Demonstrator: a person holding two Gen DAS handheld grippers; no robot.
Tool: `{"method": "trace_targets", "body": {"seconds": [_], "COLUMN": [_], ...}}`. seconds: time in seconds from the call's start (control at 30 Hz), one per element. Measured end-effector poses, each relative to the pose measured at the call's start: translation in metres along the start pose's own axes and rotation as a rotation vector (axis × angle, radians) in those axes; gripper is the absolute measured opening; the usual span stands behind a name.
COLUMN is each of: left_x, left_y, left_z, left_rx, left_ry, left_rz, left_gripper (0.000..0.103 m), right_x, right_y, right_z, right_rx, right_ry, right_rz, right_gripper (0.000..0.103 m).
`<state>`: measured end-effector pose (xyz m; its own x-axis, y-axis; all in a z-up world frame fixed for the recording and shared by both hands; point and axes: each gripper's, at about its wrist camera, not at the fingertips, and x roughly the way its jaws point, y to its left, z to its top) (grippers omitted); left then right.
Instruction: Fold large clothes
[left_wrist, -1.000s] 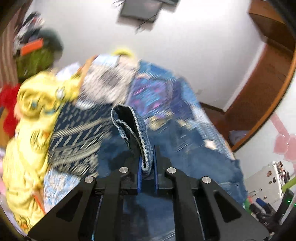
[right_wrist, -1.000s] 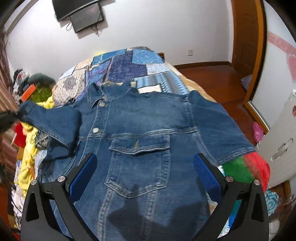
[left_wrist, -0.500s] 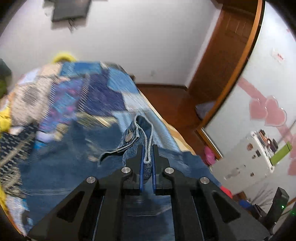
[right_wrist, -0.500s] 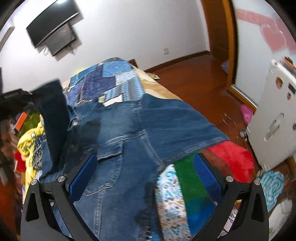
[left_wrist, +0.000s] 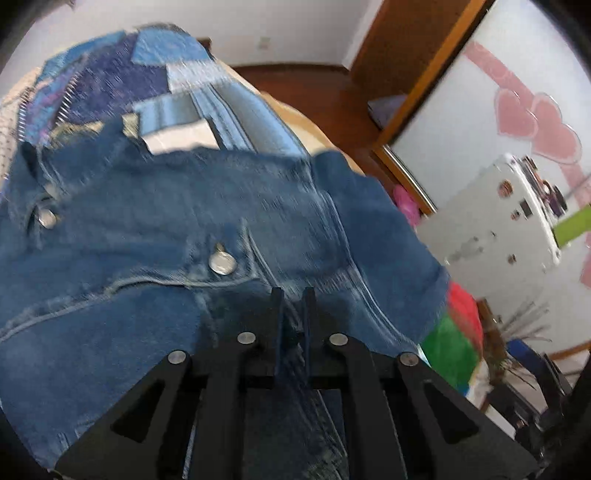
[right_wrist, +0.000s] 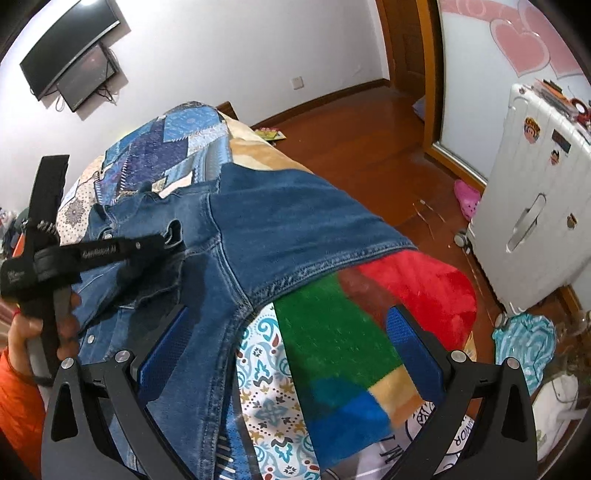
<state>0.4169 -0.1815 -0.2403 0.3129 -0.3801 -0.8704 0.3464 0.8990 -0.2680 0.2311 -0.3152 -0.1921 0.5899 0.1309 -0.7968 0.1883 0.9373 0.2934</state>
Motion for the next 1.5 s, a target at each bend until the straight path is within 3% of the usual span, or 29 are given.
{"method": "trace_targets", "body": {"seconds": [0.1, 0.27, 0.4, 0.47, 0.53, 0.63, 0.77, 1.1, 1.27, 1.37, 1.43, 1.5], "left_x": [-0.006, -0.052, -0.098, -0.12, -0.137, -0.154, -0.159, -0.169, -0.173, -0.173, -0.174, -0.175], "left_y": [-0.005, 0.0, 0.024, 0.043, 0.064, 0.1, 0.142, 0.208, 0.216, 0.217, 0.218, 0.217], "left_z": [-0.003, -0.001, -0.004, -0.011, -0.019, -0.04, -0.067, -0.126, -0.14, -0.146, -0.149, -0.151], "left_rx": [0.02, 0.094, 0.11, 0.089, 0.059, 0.019, -0.055, -0.297, -0.346, -0.355, -0.363, -0.367], "left_ry": [0.025, -0.095, -0.196, -0.233, -0.262, -0.272, -0.235, -0.215, -0.231, -0.228, -0.233, -0.238], "left_rz": [-0.006, 0.109, 0.21, 0.26, 0.299, 0.37, 0.407, 0.363, 0.352, 0.353, 0.353, 0.351], "left_gripper": [0.01, 0.056, 0.07, 0.084, 0.091, 0.091, 0.091, 0.091, 0.091, 0.091, 0.091, 0.091], "right_x": [0.003, 0.003, 0.004, 0.008, 0.017, 0.033, 0.056, 0.098, 0.112, 0.112, 0.112, 0.108], "right_y": [-0.002, -0.01, -0.02, -0.028, -0.033, -0.041, -0.053, -0.081, -0.092, -0.096, -0.099, -0.1], "right_z": [0.0, 0.006, 0.014, 0.021, 0.026, 0.028, 0.029, 0.038, 0.04, 0.044, 0.047, 0.049], "right_rx": [0.004, 0.032, 0.058, 0.079, 0.1, 0.128, 0.19, 0.349, 0.377, 0.401, 0.424, 0.426], "right_ry": [0.008, 0.01, 0.015, 0.032, 0.061, 0.127, 0.197, 0.238, 0.183, 0.152, 0.137, 0.117], "right_rz": [0.008, 0.041, 0.07, 0.095, 0.123, 0.154, 0.197, 0.27, 0.172, 0.114, 0.086, 0.069], "right_gripper": [0.103, 0.103, 0.103, 0.103, 0.103, 0.103, 0.103, 0.09, 0.065, 0.045, 0.023, 0.016]}}
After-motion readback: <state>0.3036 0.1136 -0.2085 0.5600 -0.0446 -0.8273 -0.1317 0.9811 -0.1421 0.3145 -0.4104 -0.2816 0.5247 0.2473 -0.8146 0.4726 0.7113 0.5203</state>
